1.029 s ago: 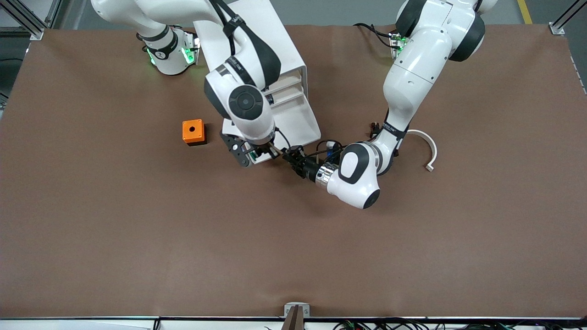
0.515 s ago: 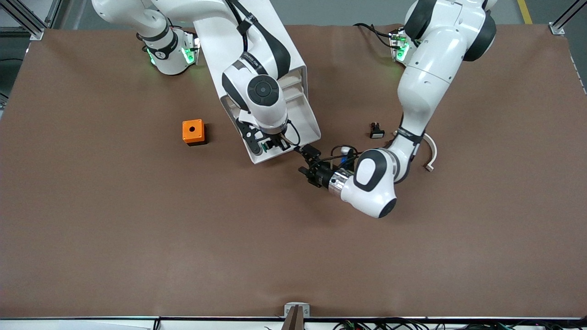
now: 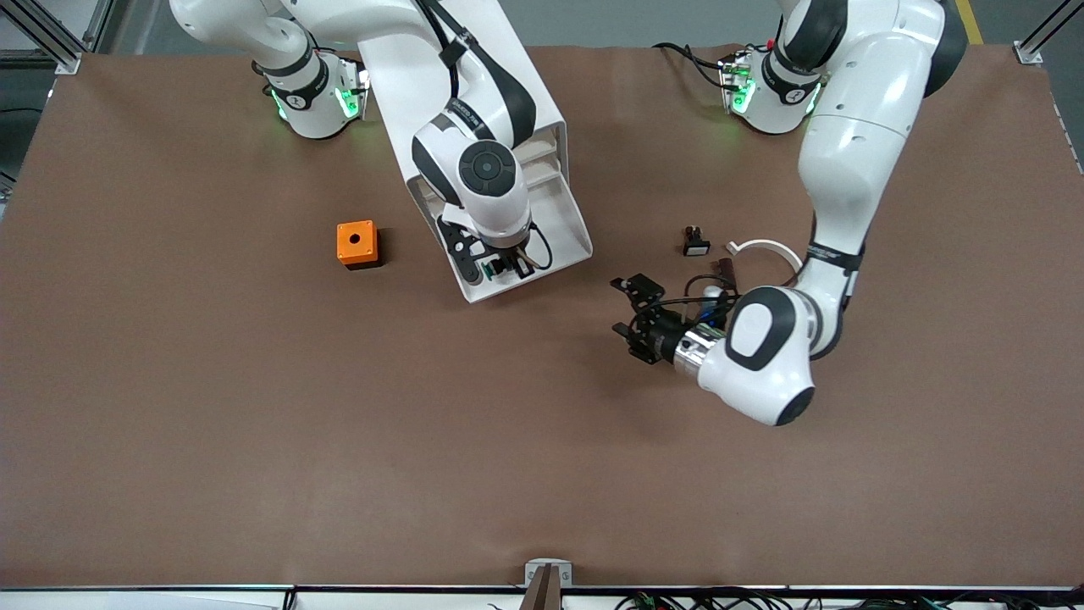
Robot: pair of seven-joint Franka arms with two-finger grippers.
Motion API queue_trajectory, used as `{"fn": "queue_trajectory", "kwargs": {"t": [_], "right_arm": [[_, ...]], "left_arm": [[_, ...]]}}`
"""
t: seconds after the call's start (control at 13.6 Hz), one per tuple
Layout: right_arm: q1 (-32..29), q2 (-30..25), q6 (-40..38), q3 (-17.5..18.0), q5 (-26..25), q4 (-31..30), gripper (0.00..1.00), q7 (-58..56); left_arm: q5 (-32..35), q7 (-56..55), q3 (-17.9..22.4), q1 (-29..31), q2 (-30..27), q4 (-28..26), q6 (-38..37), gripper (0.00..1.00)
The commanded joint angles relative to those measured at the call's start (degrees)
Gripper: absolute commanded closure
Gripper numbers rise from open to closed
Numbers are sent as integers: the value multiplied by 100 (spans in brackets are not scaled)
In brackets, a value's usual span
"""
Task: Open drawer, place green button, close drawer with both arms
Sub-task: 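Lower the button into the drawer with the right gripper while the left gripper releases, then withdraw the right gripper from the drawer while the left gripper returns to the drawer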
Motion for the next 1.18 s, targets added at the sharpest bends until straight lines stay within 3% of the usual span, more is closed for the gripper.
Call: {"fn": "queue_trajectory", "kwargs": {"t": [0.0,0.29,0.37,0.66,1.1], "right_arm": [[60,-50,71,-48,2,-71,36,102],[-141,-58,1,-92,-313,253,5,14],[-237,-58,-8,-92,-558,359,1,-47],[-887,-233,-184,-118,-710,474,0,-1686],[-2108,-584,-983,-101,-622,773,0,-4106]], "left_arm": [[450,497,-42,219,-366,-69,-320,0],[1495,1470,-85,105,-454,318,-268,0],[1585,1779,-59,105,-454,318,-268,0],[2201,3781,-68,-96,-445,318,-207,0],[2638,4480,-77,-562,-349,256,1022,0]]}}
